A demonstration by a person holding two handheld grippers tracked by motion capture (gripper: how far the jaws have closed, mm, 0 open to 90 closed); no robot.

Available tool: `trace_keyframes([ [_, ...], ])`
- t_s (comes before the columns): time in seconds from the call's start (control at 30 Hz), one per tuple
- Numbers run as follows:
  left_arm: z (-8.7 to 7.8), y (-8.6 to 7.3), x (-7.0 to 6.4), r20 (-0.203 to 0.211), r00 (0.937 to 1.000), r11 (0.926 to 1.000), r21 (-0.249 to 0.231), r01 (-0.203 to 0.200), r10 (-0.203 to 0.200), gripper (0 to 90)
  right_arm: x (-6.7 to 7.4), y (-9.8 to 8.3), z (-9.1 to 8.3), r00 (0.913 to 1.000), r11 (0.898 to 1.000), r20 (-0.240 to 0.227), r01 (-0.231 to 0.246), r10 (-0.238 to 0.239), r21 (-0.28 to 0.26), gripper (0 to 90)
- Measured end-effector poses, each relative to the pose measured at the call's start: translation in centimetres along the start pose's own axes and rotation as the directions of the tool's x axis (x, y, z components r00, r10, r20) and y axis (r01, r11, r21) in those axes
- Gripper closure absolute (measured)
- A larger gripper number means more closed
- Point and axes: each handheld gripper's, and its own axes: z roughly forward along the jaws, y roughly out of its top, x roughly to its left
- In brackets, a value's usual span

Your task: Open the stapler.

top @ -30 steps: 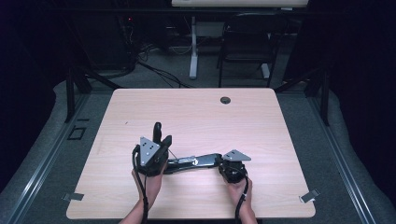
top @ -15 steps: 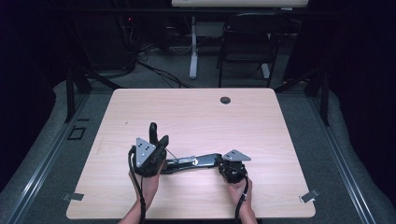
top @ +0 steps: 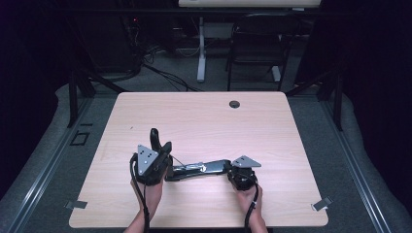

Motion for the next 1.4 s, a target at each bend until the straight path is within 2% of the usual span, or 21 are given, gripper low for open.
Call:
trace_keyframes([
  [0.27,-0.3,-0.2,0.4,-0.011,0.9998,0.9999,-0.009,0.014,-0.014,90.0,0.0,0.0,0.0,1.0000,1.000,0.001,0.001,-0.001,0.000,90.0],
  [0.33,-0.5,-0.3,0.7,-0.031,0.9993,0.9998,-0.011,0.019,-0.020,90.0,0.0,0.0,0.0,1.0000,1.000,0.001,0.001,-0.001,0.000,90.0],
  [0.4,-0.7,-0.4,1.6,-0.043,0.9974,0.9983,-0.011,0.058,-0.058,90.0,0.0,0.0,0.0,1.0000,1.000,-0.001,0.000,0.000,0.001,90.0],
  [0.53,-1.5,-0.8,2.8,-0.069,0.9949,0.9973,-0.005,0.074,-0.074,90.0,0.0,0.0,0.0,1.0000,1.000,0.001,0.002,-0.002,0.001,90.0],
  [0.7,-1.5,-1.8,3.7,-0.090,0.9894,0.9932,0.011,0.116,-0.114,90.0,0.1,0.0,0.0,1.0000,1.000,0.001,0.004,-0.004,-0.001,90.0],
  [1.1,-1.6,-2.0,3.8,-0.089,0.9902,0.9940,0.007,0.109,-0.108,90.0,0.0,0.0,0.0,1.0000,1.000,-0.004,0.003,-0.003,0.001,90.0],
  [1.2,-1.5,-1.5,3.4,-0.065,0.9933,0.9953,0.004,0.096,-0.096,90.0,0.0,0.0,0.0,0.9998,1.000,-0.014,-0.011,0.011,-0.006,90.0],
  [1.27,-1.4,-1.1,3.0,-0.021,0.9973,0.9973,0.020,0.070,-0.070,89.7,-0.1,0.0,0.0,0.9998,1.000,-0.017,-0.014,0.014,-0.005,90.0],
  [1.3,-1.1,-0.8,2.7,0.026,0.9981,0.9976,0.041,0.055,-0.056,86.3,-0.2,0.0,0.0,0.9996,1.000,-0.022,-0.017,0.017,-0.005,90.0],
  [1.33,-0.7,-0.6,2.4,0.093,0.9948,0.9969,0.070,0.035,-0.042,81.9,-0.2,0.0,0.0,0.9994,1.000,-0.028,-0.019,0.019,-0.004,90.0],
  [1.4,0.3,-0.2,1.4,0.157,0.9875,0.9912,0.132,-0.009,-0.012,73.2,-0.3,0.0,0.0,0.9994,1.000,-0.031,-0.012,0.013,0.004,90.0],
])
